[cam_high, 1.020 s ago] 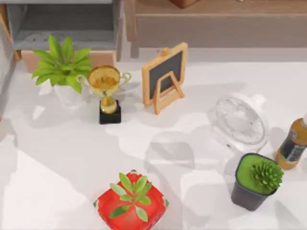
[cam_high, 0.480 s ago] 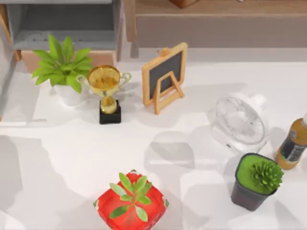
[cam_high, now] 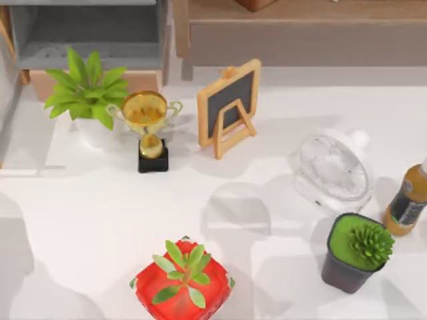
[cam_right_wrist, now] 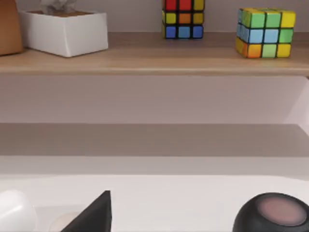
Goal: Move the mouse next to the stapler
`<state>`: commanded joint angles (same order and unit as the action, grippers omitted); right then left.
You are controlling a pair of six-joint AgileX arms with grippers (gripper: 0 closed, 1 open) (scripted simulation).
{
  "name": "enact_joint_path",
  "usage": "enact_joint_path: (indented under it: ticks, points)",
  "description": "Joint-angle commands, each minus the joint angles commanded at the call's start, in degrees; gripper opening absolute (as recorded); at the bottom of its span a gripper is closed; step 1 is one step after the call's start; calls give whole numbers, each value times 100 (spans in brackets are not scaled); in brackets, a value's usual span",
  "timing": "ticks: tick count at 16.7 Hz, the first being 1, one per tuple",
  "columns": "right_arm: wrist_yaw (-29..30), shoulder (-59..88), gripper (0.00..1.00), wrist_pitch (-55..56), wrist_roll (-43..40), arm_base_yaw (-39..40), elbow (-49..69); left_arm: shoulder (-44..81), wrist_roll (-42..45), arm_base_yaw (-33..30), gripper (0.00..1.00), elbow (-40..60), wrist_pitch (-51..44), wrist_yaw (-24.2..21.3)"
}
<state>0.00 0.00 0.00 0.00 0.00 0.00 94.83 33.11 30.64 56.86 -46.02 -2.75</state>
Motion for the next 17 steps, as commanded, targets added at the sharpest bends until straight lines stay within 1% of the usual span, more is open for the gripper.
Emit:
enact_joint_path:
  ticks: [3,17]
  points:
    - [0,0,100,0,0,0,0,-1,-47,-20,0,-172,96,-15]
    - [0,0,100,0,0,0,0,-95,-34,-53,0,-78,189,-16]
